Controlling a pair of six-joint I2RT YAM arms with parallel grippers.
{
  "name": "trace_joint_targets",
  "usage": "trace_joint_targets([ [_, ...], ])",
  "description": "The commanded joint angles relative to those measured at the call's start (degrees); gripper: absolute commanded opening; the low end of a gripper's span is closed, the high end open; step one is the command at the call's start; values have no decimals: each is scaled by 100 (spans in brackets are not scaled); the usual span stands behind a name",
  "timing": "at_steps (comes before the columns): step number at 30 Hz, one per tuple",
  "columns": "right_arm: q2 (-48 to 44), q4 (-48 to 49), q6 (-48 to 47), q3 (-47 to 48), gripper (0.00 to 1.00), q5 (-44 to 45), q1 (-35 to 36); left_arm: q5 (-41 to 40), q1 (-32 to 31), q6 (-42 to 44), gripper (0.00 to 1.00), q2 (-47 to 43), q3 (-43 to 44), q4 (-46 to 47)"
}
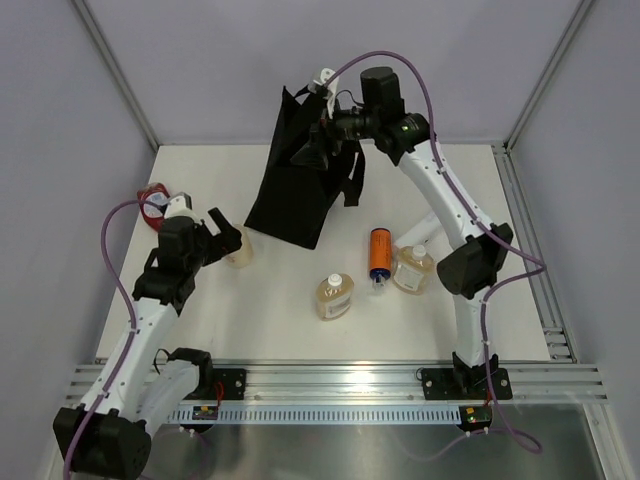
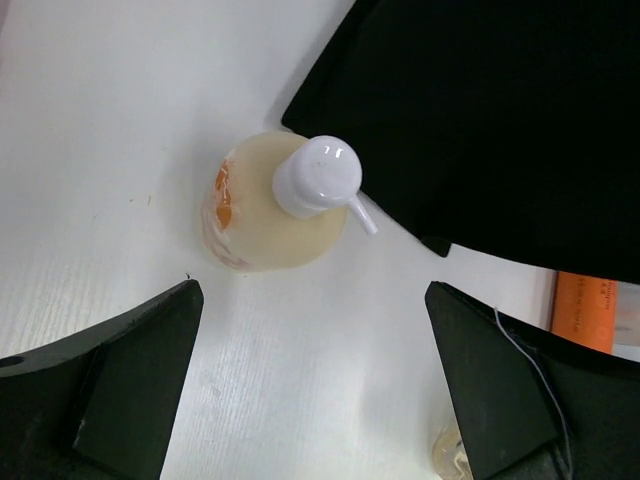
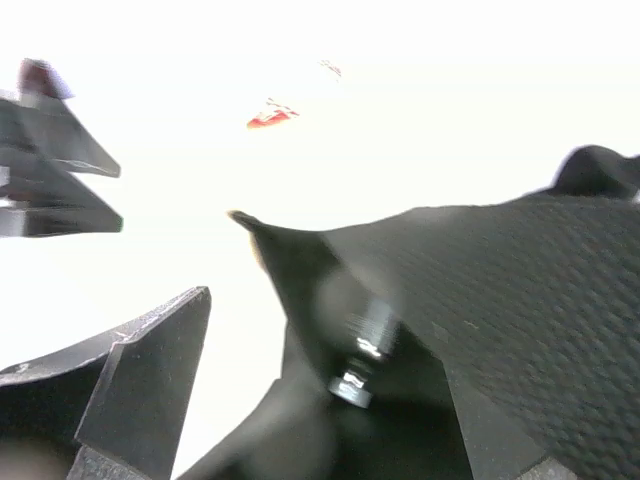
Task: Place the personal care products into the canvas bag
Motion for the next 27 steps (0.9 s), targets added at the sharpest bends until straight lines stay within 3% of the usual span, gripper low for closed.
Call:
trace_joint_targets([
  [1,-879,2320,1310,-1084,99,-2662,-448,-343,-19,24,99,344,-13,560],
  [2,-1012,3107,2481,-1439,99,-2923,-562,-352,-27,68,99,432,-21,603],
  [4,-1093,4132,3088,-1645,99,-3345,-572,-388,-45,165,99,668,-21,770],
  [6,-883,3209,2802,-1103,99,-3400,-528,-466,-54,252,99,827,-13,893],
  [8,-243,762,2180,232,99,-2954,-458,-571,-63,305,99,1047,31,946],
  [10,329,147,1896,1171,99,-2164,-432,-590,-63,332,99,1188,49,973],
  [13,576,-267,1702,1317,100,-945,-353,-572,-63,323,99,1241,67,1008],
  [15,638,-810,1150,1317,100,-449,-265,-555,-63,341,99,1241,67,1008],
  [18,953,-1679,183,1422,99,1356,77,-572,-63,350,99,1224,75,982],
  [21,1165,-2270,-652,1475,99,2493,403,-572,-63,332,99,1171,75,947],
  [24,1122,-2422,-1031,1362,100,2769,456,-590,-63,323,99,1101,75,894],
  [27,824,-2247,-1531,879,99,3593,448,-599,-63,341,99,1022,110,833],
])
